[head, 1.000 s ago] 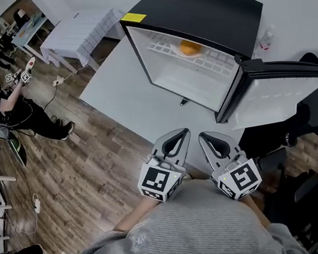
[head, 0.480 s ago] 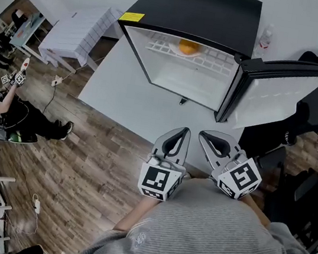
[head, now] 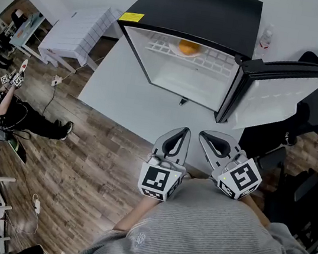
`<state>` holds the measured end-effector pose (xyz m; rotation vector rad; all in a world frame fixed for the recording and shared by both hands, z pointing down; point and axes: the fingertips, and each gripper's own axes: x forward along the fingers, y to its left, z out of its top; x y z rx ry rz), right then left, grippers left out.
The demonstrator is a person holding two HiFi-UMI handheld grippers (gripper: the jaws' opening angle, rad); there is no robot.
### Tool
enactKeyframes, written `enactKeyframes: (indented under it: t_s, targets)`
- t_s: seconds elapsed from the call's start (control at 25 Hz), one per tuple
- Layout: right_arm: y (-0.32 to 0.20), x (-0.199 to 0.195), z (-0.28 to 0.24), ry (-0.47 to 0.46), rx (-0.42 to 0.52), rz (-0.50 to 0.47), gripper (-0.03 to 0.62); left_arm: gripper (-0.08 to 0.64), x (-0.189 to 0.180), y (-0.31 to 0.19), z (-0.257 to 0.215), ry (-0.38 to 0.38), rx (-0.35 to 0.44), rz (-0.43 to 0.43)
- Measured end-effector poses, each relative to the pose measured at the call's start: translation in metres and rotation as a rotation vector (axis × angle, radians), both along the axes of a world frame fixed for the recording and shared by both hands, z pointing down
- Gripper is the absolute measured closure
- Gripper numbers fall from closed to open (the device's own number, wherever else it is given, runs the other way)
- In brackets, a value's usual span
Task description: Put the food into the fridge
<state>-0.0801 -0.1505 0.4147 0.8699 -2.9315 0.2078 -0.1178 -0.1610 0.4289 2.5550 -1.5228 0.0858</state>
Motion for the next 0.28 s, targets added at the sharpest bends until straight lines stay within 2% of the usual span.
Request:
enactKeyframes:
  t_s: [0.28]
  targets:
    - [-0.0012,-0.0020,0.0015,0.002,-0.005,-0.007,0.580,0.548,-0.0015,-0.0022,0.0025,-0.005,-0.008,0.000]
